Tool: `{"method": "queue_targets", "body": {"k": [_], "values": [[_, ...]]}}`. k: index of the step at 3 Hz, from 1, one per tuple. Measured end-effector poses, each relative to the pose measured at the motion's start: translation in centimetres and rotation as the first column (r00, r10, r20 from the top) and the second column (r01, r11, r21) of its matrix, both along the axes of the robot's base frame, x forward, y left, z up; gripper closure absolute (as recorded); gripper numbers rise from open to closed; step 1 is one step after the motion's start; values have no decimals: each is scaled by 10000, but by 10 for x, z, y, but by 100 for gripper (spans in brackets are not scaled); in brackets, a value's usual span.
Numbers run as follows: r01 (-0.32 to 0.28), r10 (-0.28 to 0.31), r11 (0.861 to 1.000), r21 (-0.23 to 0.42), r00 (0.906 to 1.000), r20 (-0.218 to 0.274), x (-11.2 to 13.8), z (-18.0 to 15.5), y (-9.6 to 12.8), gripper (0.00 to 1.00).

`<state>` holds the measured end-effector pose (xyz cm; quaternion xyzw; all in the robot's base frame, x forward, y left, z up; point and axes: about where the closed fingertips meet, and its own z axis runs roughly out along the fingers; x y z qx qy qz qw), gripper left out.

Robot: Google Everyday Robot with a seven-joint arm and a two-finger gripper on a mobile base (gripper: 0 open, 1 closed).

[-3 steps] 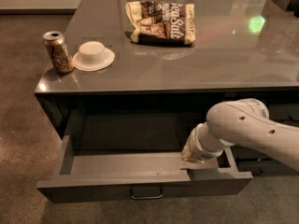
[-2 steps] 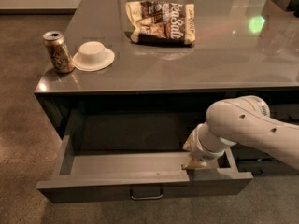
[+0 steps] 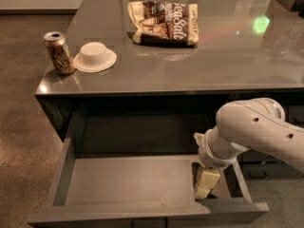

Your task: Open top drawer

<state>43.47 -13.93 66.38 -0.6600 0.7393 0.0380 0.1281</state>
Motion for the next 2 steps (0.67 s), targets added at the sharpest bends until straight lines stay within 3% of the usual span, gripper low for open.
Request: {"method": "queue_targets", "body": {"k": [1,2], "values": [[187,-190,9998,80,9986,494,-8,17,0,0],[204,-208,9998,79,9983,541,-7,18,0,0]]}}
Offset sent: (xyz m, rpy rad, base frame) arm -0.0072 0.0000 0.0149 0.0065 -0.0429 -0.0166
